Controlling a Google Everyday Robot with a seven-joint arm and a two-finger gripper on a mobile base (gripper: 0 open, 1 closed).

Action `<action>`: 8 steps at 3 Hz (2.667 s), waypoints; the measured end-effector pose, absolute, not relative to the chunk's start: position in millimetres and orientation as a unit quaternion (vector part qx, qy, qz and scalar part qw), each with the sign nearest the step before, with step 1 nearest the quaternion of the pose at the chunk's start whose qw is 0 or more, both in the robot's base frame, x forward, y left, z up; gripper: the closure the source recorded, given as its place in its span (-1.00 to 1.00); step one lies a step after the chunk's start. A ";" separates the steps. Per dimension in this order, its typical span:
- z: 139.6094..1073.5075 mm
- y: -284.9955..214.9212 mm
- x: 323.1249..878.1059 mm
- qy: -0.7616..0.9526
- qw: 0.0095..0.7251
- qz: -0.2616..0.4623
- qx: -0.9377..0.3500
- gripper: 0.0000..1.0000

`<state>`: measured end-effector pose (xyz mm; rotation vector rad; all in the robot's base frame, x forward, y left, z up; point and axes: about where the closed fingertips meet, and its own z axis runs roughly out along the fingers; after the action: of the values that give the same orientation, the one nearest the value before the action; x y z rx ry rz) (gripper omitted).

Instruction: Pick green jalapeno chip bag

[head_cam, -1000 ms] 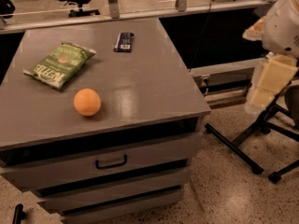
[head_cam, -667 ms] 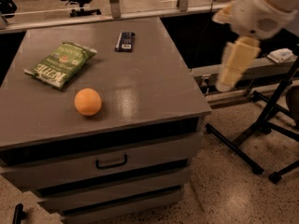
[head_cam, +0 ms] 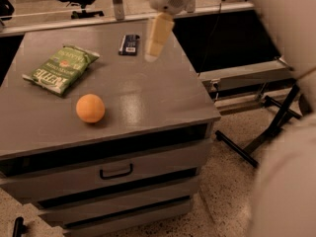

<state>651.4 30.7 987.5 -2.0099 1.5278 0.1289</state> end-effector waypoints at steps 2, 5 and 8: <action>951.8 148.8 686.5 0.540 0.292 0.095 -0.784 -1.00; 862.4 198.5 747.2 0.615 0.250 0.144 -0.733 -0.68; 895.3 244.1 716.4 0.565 0.274 0.215 -0.748 0.72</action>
Offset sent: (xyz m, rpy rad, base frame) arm 0.0559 0.1788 -0.0538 0.0133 0.0737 0.1631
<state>716.4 244.1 895.3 -2.0118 1.5191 0.5787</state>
